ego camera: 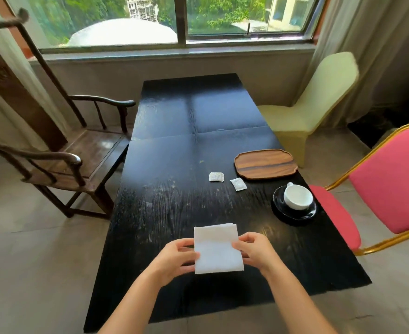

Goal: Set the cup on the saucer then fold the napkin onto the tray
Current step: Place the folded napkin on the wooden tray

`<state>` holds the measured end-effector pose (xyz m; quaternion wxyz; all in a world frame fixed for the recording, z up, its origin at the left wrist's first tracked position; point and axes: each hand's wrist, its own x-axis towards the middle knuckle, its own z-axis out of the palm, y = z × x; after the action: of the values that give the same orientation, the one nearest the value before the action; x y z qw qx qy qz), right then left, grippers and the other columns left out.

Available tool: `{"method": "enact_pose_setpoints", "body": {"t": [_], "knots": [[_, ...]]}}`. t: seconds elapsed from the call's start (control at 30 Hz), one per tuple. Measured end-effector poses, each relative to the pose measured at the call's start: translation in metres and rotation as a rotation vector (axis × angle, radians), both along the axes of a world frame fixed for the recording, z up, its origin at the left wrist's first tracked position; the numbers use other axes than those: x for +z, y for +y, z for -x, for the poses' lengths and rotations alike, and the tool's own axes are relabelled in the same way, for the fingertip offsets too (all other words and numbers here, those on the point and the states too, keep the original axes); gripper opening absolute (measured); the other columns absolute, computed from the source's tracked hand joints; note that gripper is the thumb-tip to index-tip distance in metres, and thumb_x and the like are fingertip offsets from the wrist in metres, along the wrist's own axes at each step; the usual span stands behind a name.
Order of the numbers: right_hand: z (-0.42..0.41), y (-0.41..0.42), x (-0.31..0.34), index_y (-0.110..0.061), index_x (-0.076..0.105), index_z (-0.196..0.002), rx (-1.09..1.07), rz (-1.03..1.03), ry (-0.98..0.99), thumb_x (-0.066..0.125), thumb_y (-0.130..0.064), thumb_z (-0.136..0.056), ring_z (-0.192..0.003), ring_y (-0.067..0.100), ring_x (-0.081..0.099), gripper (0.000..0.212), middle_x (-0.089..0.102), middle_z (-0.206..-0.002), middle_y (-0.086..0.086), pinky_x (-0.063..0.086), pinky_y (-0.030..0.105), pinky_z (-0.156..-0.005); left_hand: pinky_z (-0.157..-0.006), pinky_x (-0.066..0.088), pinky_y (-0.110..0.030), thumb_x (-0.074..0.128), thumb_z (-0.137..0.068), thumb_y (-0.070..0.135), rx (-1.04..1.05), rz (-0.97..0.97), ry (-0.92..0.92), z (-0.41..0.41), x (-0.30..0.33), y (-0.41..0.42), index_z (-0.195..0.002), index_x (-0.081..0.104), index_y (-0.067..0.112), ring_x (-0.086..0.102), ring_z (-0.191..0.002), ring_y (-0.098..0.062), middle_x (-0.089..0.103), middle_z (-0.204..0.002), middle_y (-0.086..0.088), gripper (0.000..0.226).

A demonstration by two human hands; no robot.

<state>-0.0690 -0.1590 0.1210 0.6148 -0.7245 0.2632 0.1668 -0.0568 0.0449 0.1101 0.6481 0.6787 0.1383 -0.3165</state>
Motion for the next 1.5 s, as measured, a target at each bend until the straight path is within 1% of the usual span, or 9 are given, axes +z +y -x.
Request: {"method": "enact_pose_setpoints", "body": {"t": [0.2, 0.33, 0.6, 0.73, 0.9, 1.03, 1.23, 1.33, 1.5], "knots": [[0.02, 0.004, 0.017, -0.008, 0.061, -0.095, -0.042, -0.063, -0.032, 0.063, -0.01, -0.085, -0.088, 0.019, 0.067, 0.01, 0.068, -0.099, 0.008, 0.056, 0.029, -0.067, -0.078, 0.057, -0.033, 0.064, -0.083, 0.003, -0.002, 0.025, -0.077, 0.004, 0.011, 0.005, -0.108, 0.06, 0.019, 0.066, -0.097, -0.02, 0.068, -0.106, -0.007, 0.03], [0.033, -0.007, 0.026, -0.013, 0.06, -0.096, -0.031, -0.116, -0.051, 0.06, -0.003, -0.084, -0.087, 0.016, 0.066, 0.016, 0.067, -0.098, 0.005, 0.054, 0.023, -0.06, -0.079, 0.056, -0.033, 0.062, -0.085, 0.002, -0.014, 0.053, -0.114, 0.008, 0.016, -0.006, -0.102, 0.059, 0.023, 0.065, -0.097, -0.019, 0.067, -0.105, -0.005, 0.028], [0.025, -0.042, 0.036, -0.012, 0.059, -0.107, 0.052, -0.154, -0.075, 0.06, -0.001, -0.083, -0.085, 0.017, 0.068, 0.026, 0.067, -0.1, 0.008, 0.054, 0.021, -0.055, -0.077, 0.057, -0.032, 0.061, -0.084, -0.002, -0.016, 0.087, -0.114, -0.006, 0.021, -0.034, -0.112, 0.06, 0.017, 0.066, -0.096, -0.02, 0.069, -0.104, -0.007, 0.034], [-0.006, -0.076, 0.036, -0.01, 0.059, -0.112, 0.057, -0.144, -0.097, 0.061, -0.005, -0.083, -0.091, 0.025, 0.068, 0.029, 0.068, -0.104, 0.011, 0.055, 0.025, -0.061, -0.072, 0.056, -0.027, 0.06, -0.085, -0.002, 0.005, 0.08, -0.128, -0.03, 0.024, -0.066, -0.11, 0.061, 0.019, 0.067, -0.094, -0.017, 0.07, -0.104, -0.006, 0.033], [-0.06, -0.137, 0.028, -0.011, 0.058, -0.113, 0.089, -0.122, -0.099, 0.061, -0.007, -0.086, -0.091, 0.024, 0.067, 0.028, 0.067, -0.104, 0.01, 0.057, 0.036, -0.075, -0.086, 0.055, -0.036, 0.058, -0.088, 0.006, 0.073, 0.07, -0.157, -0.067, 0.016, -0.127, -0.116, 0.064, 0.012, 0.067, -0.1, -0.017, 0.07, -0.109, -0.003, 0.029], [-0.1, -0.183, 0.022, -0.011, 0.06, -0.11, 0.097, -0.12, -0.095, 0.06, -0.009, -0.088, -0.094, 0.026, 0.065, 0.022, 0.068, -0.102, 0.012, 0.056, 0.039, -0.081, -0.079, 0.056, -0.033, 0.057, -0.089, 0.007, 0.202, 0.034, -0.146, -0.091, 0.014, -0.177, -0.114, 0.064, 0.014, 0.067, -0.098, -0.018, 0.07, -0.107, -0.004, 0.026], [-0.168, -0.231, 0.019, -0.011, 0.063, -0.102, 0.172, -0.079, -0.118, 0.06, -0.009, -0.088, -0.083, 0.02, 0.067, 0.014, 0.069, -0.089, 0.008, 0.054, 0.022, -0.058, -0.072, 0.057, -0.03, 0.06, -0.085, 0.002, 0.356, -0.112, -0.21, -0.144, 0.017, -0.23, -0.11, 0.062, 0.012, 0.066, -0.091, -0.018, 0.069, -0.098, -0.007, 0.027], [-0.201, -0.242, 0.011, -0.011, 0.064, -0.1, 0.193, -0.082, -0.144, 0.06, -0.008, -0.087, -0.081, 0.021, 0.068, 0.014, 0.07, -0.088, 0.009, 0.056, 0.024, -0.059, -0.068, 0.056, -0.029, 0.061, -0.081, 0.0, 0.385, -0.21, -0.273, -0.175, 0.012, -0.242, -0.1, 0.059, 0.011, 0.065, -0.087, -0.019, 0.066, -0.094, -0.009, 0.022], [-0.259, -0.25, -0.025, -0.008, 0.057, -0.102, 0.139, -0.053, -0.182, 0.059, -0.003, -0.085, -0.079, 0.022, 0.066, 0.018, 0.066, -0.092, 0.011, 0.056, 0.026, -0.054, -0.075, 0.053, -0.042, 0.064, -0.074, 0.007, 0.284, -0.299, -0.337, -0.232, -0.025, -0.25, -0.073, 0.058, 0.018, 0.066, -0.079, -0.019, 0.069, -0.085, -0.006, 0.012]]}}
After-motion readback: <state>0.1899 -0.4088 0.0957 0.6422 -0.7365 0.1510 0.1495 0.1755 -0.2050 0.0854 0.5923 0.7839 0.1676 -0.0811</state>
